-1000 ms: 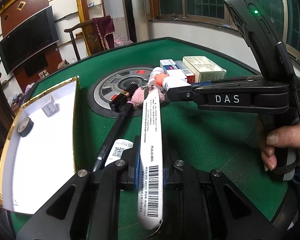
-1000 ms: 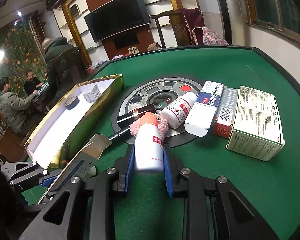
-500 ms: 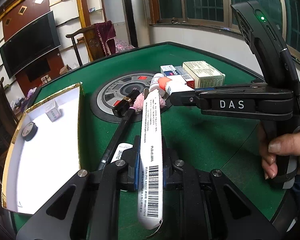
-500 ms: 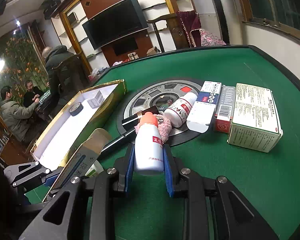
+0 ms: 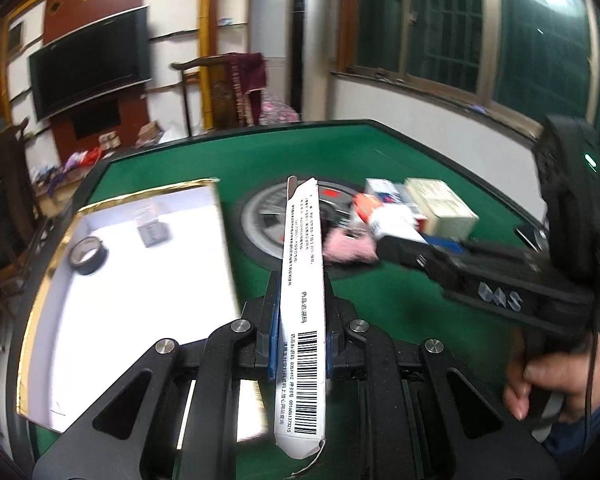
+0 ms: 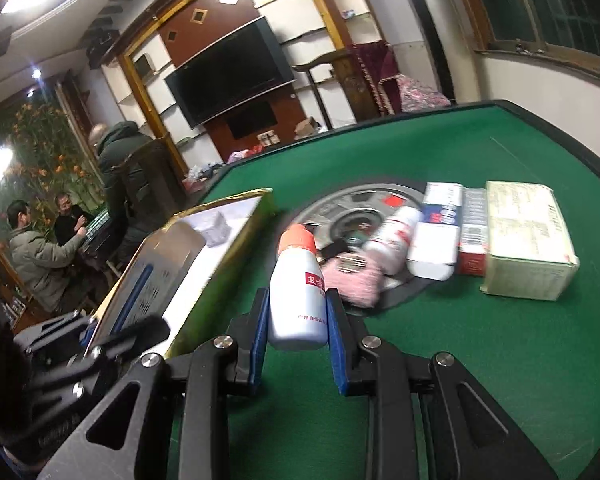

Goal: Organize objects
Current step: 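Carry the orange-capped bottle and the ointment box over the tray with both tools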

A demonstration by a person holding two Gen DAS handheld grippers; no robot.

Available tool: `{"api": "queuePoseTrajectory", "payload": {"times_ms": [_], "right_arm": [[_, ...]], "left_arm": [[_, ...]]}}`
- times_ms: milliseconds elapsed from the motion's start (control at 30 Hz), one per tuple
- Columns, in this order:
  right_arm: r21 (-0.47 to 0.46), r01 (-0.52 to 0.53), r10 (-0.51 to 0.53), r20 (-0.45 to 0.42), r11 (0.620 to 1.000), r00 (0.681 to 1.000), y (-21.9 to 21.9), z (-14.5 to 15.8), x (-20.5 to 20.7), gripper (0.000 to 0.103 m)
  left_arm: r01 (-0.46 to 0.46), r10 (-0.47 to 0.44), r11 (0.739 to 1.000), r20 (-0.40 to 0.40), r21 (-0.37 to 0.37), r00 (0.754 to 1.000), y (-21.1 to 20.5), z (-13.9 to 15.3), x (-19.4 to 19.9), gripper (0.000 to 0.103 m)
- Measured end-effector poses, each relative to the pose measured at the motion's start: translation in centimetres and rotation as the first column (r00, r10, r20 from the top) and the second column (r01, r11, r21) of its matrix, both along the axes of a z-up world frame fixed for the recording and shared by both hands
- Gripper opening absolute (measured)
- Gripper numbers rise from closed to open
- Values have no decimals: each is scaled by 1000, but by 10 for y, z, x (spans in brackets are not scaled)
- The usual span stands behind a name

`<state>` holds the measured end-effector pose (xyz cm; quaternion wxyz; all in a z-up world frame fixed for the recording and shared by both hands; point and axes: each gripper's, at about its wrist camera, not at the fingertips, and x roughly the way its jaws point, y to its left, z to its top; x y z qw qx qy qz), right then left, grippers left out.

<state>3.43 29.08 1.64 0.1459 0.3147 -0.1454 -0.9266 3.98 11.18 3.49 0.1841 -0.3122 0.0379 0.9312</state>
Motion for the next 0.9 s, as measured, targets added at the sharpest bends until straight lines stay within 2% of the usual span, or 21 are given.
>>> {"api": "queuePoseTrajectory", "payload": {"times_ms": [300,600,800,900], "right_arm": [[43,-102,102,7,994,995,-58,11,-12,26],[111,-227,225,26,968,974,-133,14,-24,26],[181,-276,266,80,944,961,-181,0,-45,26],[191,-297,277,128,936,952,-196,-3,-66,26]], "left_arm": [[-172,169,983,56,59,984,-78,2,-39,15],[-318,304,945,162,72,939,-145,-18,-73,15],[-300,266,949,264,96,927,-160,-36,-95,15],[-311,261,944,321,115,911,-170,-45,-104,15]]}}
